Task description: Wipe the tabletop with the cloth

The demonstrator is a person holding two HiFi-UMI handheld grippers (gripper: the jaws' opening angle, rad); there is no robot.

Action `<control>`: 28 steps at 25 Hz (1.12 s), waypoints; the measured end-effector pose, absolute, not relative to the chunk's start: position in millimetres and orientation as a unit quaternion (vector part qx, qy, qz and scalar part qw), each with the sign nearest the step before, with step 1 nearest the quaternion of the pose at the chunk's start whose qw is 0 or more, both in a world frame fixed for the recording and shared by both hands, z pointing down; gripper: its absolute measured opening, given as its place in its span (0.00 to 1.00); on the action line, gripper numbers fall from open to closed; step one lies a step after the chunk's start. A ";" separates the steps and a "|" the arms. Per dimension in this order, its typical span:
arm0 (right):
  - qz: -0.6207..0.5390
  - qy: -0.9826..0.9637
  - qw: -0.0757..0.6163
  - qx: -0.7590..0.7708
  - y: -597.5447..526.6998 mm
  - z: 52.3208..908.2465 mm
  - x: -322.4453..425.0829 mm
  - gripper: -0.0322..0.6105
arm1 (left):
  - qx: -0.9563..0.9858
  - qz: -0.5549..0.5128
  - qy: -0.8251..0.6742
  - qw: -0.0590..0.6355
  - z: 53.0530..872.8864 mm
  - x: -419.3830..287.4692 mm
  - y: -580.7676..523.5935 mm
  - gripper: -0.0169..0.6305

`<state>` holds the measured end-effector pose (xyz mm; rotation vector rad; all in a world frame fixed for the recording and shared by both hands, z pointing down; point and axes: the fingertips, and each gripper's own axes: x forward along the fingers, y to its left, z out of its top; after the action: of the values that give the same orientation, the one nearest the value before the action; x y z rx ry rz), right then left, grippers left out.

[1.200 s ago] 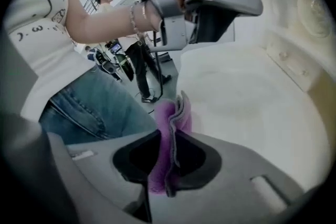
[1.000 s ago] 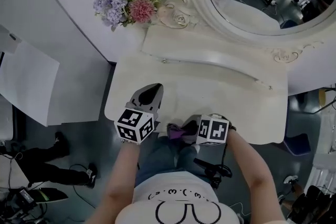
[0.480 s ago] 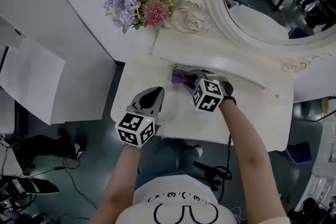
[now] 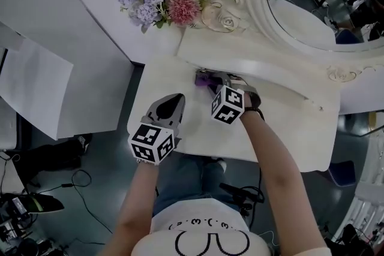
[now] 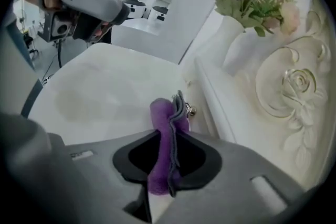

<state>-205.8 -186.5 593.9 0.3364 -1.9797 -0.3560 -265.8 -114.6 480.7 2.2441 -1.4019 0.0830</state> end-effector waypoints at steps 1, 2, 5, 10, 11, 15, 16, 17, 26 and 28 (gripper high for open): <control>-0.135 -0.831 0.521 0.136 -185.2 593.1 -206.0 0.16 | 0.822 0.031 -0.513 0.245 481.4 -265.1 -114.1 0.02; -0.120 -0.836 0.519 0.130 -182.7 592.1 -206.0 0.16 | 0.822 0.032 -0.513 0.245 482.0 -263.9 -112.8 0.02; -0.061 -0.848 0.517 0.099 -163.9 588.6 -206.0 0.16 | 0.822 0.034 -0.513 0.247 483.0 -259.5 -106.2 0.02; 0.026 -0.841 0.540 0.018 -105.9 584.2 -199.7 0.16 | 0.820 0.034 -0.516 0.244 478.4 -249.7 -93.6 0.02; 0.041 -0.838 0.544 0.001 -91.9 583.3 -197.4 0.16 | 0.820 0.034 -0.517 0.243 476.9 -247.2 -90.1 0.02; 0.079 -0.828 0.553 -0.043 -40.0 580.8 -186.8 0.16 | 0.817 0.033 -0.522 0.243 471.6 -238.5 -73.2 0.02; 0.085 -0.829 0.551 -0.050 -27.4 580.2 -184.2 0.16 | 0.815 0.033 -0.524 0.243 470.8 -236.5 -68.5 0.02; 0.091 -0.829 0.549 -0.058 -14.5 580.3 -181.4 0.16 | 0.813 0.033 -0.527 0.244 470.2 -234.7 -63.7 0.02; 0.114 -0.825 0.544 -0.105 73.9 580.8 -166.0 0.16 | 0.803 0.033 -0.546 0.237 459.4 -234.4 -44.6 0.02; 0.129 -0.823 0.542 -0.110 81.0 577.9 -163.2 0.16 | 0.803 0.033 -0.548 0.231 453.8 -238.1 -46.4 0.02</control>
<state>-163.2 81.0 577.9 -0.2623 -1.9545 0.3074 -238.1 -46.4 453.8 2.2090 -1.5072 0.0913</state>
